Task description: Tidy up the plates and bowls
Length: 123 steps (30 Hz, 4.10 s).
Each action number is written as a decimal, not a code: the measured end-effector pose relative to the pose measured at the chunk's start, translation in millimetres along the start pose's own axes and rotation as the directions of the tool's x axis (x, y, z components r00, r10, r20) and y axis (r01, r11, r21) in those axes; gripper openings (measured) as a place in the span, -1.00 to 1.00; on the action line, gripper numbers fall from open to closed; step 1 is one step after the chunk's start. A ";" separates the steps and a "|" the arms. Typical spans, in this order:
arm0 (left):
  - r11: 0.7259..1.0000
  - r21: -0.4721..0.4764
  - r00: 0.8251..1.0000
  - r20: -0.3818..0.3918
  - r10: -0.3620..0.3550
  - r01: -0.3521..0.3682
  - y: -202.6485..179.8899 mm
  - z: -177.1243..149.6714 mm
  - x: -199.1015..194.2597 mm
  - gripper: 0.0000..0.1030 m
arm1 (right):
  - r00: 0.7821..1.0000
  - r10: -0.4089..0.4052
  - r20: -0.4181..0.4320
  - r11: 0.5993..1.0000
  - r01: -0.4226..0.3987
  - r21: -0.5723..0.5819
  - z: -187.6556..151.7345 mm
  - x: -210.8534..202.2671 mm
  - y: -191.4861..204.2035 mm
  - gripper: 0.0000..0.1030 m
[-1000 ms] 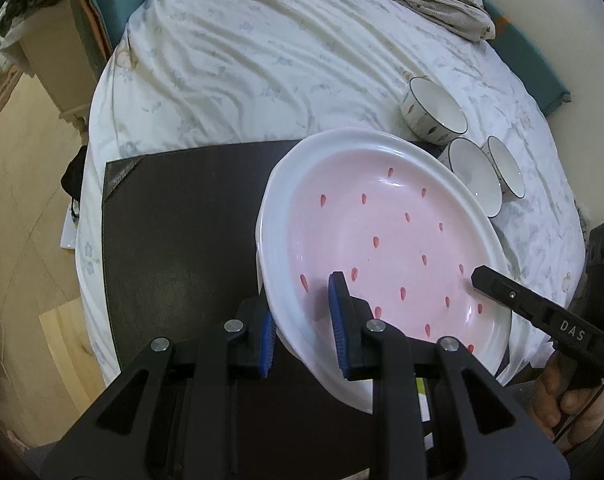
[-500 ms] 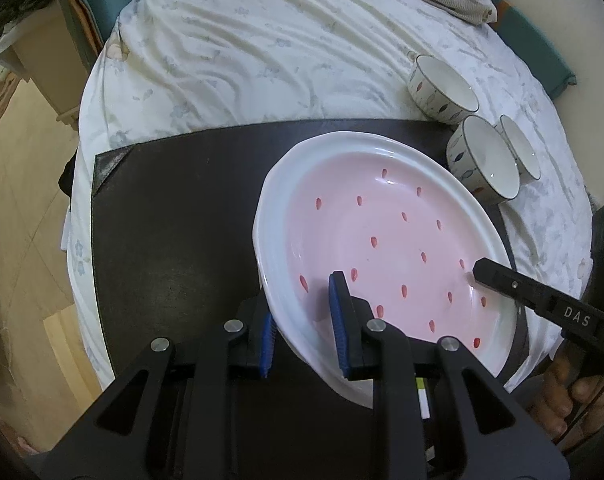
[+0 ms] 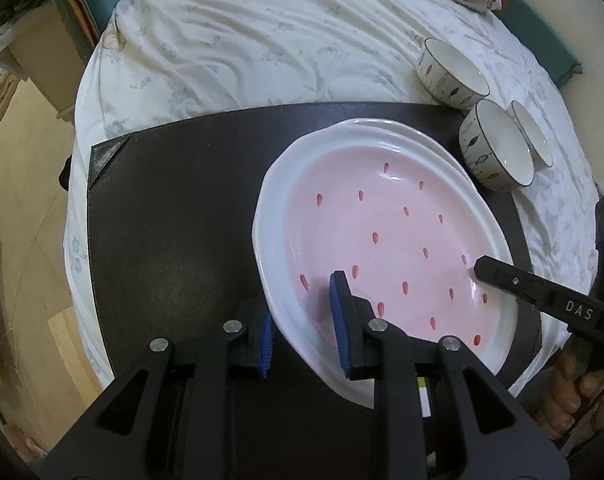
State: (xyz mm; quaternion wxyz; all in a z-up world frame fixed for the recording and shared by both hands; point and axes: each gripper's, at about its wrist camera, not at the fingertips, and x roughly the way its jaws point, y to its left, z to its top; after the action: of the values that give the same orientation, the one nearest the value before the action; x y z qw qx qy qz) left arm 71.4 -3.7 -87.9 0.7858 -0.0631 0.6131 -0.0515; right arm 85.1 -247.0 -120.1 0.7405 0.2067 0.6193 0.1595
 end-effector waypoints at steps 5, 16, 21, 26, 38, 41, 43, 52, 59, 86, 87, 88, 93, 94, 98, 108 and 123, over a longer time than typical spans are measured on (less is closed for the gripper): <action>0.998 0.020 0.997 -0.037 0.061 -0.060 -4.2 -0.9 6.2 -0.52 | 1.000 -0.010 -0.011 1.000 0.010 -0.011 -0.4 1.3 -0.2 -0.70; 0.993 0.056 0.993 -0.059 0.105 -0.101 -7.5 -3.8 15.9 -0.47 | 1.000 -0.013 -0.019 1.000 0.013 -0.005 0.8 0.4 0.4 -0.66; 0.984 0.100 0.988 -0.034 0.150 -0.146 -15.5 -6.0 16.6 -0.43 | 0.999 0.007 -0.042 1.000 -0.007 -0.014 -0.3 -1.7 -2.2 -0.64; 0.982 0.112 0.986 -0.037 0.160 -0.155 -18.0 -2.4 21.7 -0.32 | 0.998 0.038 -0.046 0.999 -0.039 -0.013 -4.3 -7.3 -6.8 -0.64; 0.987 0.107 0.987 -0.097 0.131 -0.120 -21.9 -1.6 35.2 0.02 | 1.000 -0.015 0.004 1.000 0.015 0.011 -4.1 -24.7 -23.8 -0.64; 0.986 0.116 0.987 -0.092 0.131 -0.120 -23.7 -2.8 36.1 0.05 | 1.000 -0.022 0.006 1.000 0.022 0.018 0.1 -22.9 -22.4 -0.63; 0.986 0.120 0.988 -0.088 0.129 -0.118 -24.2 -2.7 36.1 0.06 | 1.000 -0.026 0.001 1.000 0.026 0.015 1.9 -20.0 -20.1 -0.63; 0.991 0.070 0.993 -0.001 0.114 -0.114 -10.8 6.1 17.5 0.33 | 0.998 -0.035 0.051 0.999 0.034 0.001 3.6 -23.3 -12.2 0.41; 0.993 0.056 0.990 0.103 0.100 -0.106 -10.5 10.2 -8.8 0.33 | 0.997 -0.045 0.069 0.999 0.046 -0.013 4.8 -27.0 -8.6 0.42; 0.993 0.024 0.943 0.318 0.102 -0.116 -45.7 9.6 -78.2 1.00 | 0.901 -0.014 0.434 0.993 0.065 -0.101 -10.6 -126.7 -2.3 1.00; 0.994 0.026 0.944 0.315 0.096 -0.109 -51.1 11.8 -79.2 1.00 | 0.902 -0.016 0.432 0.993 0.065 -0.098 -9.9 -129.3 -3.8 1.00; 0.994 0.030 0.945 0.313 0.093 -0.108 -56.0 14.1 -79.7 1.00 | 0.908 -0.006 0.419 0.993 0.054 -0.102 -6.7 -132.3 -4.8 1.00; 0.991 0.044 0.945 0.309 0.107 -0.127 -82.8 27.6 -81.7 1.00 | 0.901 -0.012 0.433 0.993 0.061 -0.099 11.0 -162.2 -15.1 1.00; 0.992 0.047 0.945 0.311 0.099 -0.119 -87.8 30.4 -82.6 1.00 | 0.900 -0.011 0.435 0.994 0.058 -0.094 17.4 -167.9 -20.7 1.00; 0.991 0.075 0.934 0.349 0.075 -0.107 -108.5 42.3 -90.7 1.00 | 0.896 -0.038 0.442 0.997 0.067 -0.050 37.8 -177.4 -41.6 1.00; 0.989 0.111 0.964 0.256 0.071 -0.102 -151.0 80.4 -57.9 1.00 | 0.926 -0.081 0.369 0.991 0.036 0.127 73.6 -157.4 -114.2 1.00; 0.992 0.046 0.990 0.085 0.110 -0.114 -161.7 106.0 16.8 1.00 | 0.967 -0.074 0.244 0.975 0.019 0.220 99.4 -117.8 -150.5 1.00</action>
State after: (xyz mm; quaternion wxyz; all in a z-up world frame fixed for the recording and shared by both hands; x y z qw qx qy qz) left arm 177.7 -162.2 -52.3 0.8135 -0.0104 0.5812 -0.0202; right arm 158.4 -445.8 -81.0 0.7896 0.2896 0.5390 0.0466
